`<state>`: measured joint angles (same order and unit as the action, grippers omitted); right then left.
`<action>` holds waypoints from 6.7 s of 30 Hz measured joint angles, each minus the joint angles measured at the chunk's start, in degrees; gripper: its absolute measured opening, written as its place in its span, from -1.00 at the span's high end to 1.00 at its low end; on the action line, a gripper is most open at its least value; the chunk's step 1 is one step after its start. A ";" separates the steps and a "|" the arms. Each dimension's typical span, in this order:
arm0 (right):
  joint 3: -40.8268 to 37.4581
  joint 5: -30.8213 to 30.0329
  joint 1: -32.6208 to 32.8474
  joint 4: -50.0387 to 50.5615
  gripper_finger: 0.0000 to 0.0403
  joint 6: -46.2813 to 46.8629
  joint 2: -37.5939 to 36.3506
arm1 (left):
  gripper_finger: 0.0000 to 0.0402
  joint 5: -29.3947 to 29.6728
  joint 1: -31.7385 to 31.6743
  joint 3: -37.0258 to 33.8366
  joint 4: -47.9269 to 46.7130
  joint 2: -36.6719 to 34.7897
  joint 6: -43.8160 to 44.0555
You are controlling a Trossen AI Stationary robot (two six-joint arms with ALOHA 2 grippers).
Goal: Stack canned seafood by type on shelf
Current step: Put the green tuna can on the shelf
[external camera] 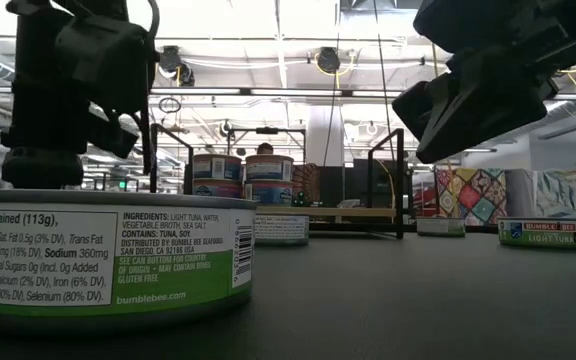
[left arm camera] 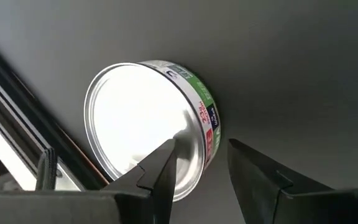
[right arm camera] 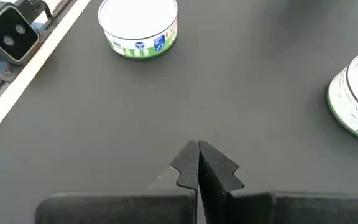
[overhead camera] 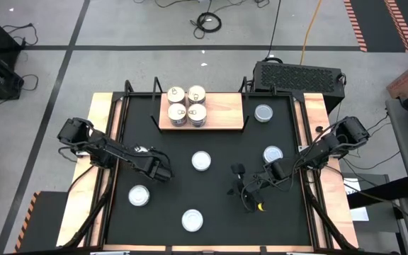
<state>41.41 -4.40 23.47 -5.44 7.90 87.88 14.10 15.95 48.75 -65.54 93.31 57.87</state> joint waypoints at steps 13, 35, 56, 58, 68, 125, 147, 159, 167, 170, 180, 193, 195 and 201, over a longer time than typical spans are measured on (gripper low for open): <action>0.00 0.00 0.06 -0.17 1.00 0.45 0.00 | 0.58 0.43 -0.73 0.06 -1.74 1.88 -1.68; 0.00 0.00 0.25 0.13 1.00 0.42 0.00 | 1.00 1.30 4.63 7.81 -8.20 2.12 -2.73; 0.00 -0.23 0.25 4.88 1.00 0.42 -0.22 | 1.00 9.30 9.03 41.17 -14.91 15.90 -15.03; 0.00 -0.37 0.23 5.72 1.00 0.42 -0.22 | 1.00 11.36 8.11 46.44 -16.87 19.32 -18.77; -5.43 -8.50 0.23 12.99 1.00 5.03 -8.18 | 1.00 17.87 -0.36 64.63 -14.94 30.65 -39.57; -25.88 -12.00 -10.02 -14.88 1.00 0.39 -27.21 | 1.00 5.91 -35.86 68.33 21.10 39.19 -93.15; -25.88 -11.76 -9.87 -13.35 1.00 3.45 -27.21 | 0.67 9.50 -35.04 68.31 23.99 39.19 -97.65; -25.88 -11.76 -9.87 -12.34 1.00 3.63 -27.21 | 0.74 2.22 -33.06 68.31 25.45 38.82 -100.43; -25.88 -11.76 -9.87 -12.21 1.00 3.63 -27.21 | 0.97 0.68 -35.19 68.31 25.78 39.15 -100.26; -25.88 -11.76 -9.87 -12.19 1.00 3.63 -27.19 | 0.97 0.04 -35.52 68.24 25.38 39.48 -100.24; -25.88 -11.76 -9.87 -11.89 1.00 3.45 -27.21 | 0.97 -0.54 -35.91 68.27 25.88 39.73 -100.26; -25.88 -11.76 -9.87 -11.46 1.00 3.43 -27.19 | 0.97 -0.31 -36.71 68.35 26.54 40.17 -100.28; -25.88 -11.78 -9.89 -11.30 1.00 3.44 -27.19 | 0.97 0.47 -36.24 68.35 26.80 40.02 -100.28; -25.88 -11.77 -9.87 -10.90 1.00 3.63 -27.19 | 0.97 8.46 -33.34 69.81 28.45 37.76 -100.63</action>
<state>15.53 -16.18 13.60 -16.34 11.53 60.69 22.56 -17.38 118.56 -37.09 131.08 -42.76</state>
